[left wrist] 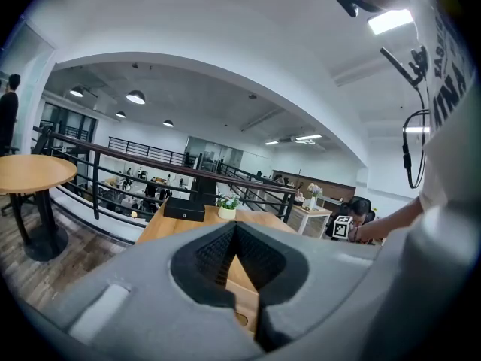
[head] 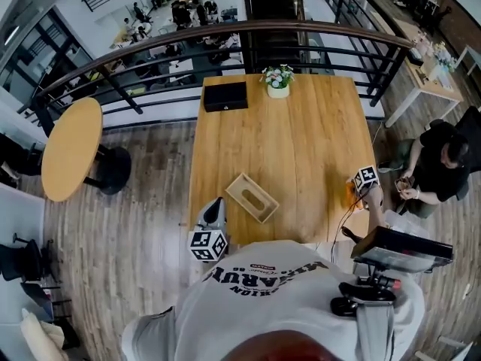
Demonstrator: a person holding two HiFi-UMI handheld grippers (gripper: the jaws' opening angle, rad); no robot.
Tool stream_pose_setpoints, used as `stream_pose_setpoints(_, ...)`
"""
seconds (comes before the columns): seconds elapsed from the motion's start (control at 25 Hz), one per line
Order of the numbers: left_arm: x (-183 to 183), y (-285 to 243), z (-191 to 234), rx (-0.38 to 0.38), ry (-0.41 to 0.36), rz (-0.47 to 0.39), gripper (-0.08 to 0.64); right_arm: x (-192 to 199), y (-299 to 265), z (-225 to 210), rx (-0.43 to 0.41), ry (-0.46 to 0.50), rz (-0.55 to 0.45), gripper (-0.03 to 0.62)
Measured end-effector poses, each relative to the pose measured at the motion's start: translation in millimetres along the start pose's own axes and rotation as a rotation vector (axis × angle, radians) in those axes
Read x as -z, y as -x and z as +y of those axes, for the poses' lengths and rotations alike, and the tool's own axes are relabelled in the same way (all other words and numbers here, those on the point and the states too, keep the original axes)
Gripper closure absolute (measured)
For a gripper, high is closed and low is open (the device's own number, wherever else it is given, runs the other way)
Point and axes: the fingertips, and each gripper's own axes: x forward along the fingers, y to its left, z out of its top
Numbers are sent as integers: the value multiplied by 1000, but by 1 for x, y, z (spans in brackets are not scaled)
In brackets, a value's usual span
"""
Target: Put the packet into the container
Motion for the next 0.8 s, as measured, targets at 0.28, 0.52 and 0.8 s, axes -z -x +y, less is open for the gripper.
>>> stream_pose_setpoints(0.28, 6, -2, 4, 12, 10, 9, 568, -36, 79, 18, -40, 37, -83, 413)
stream_pose_setpoints(0.52, 14, -2, 12, 4, 25, 9, 568, -64, 161, 49, -71, 163, -141, 414)
stream_pose_setpoints(0.8, 29, 1, 17, 0, 38, 37, 568, -89, 254, 73, -70, 276, -212, 417)
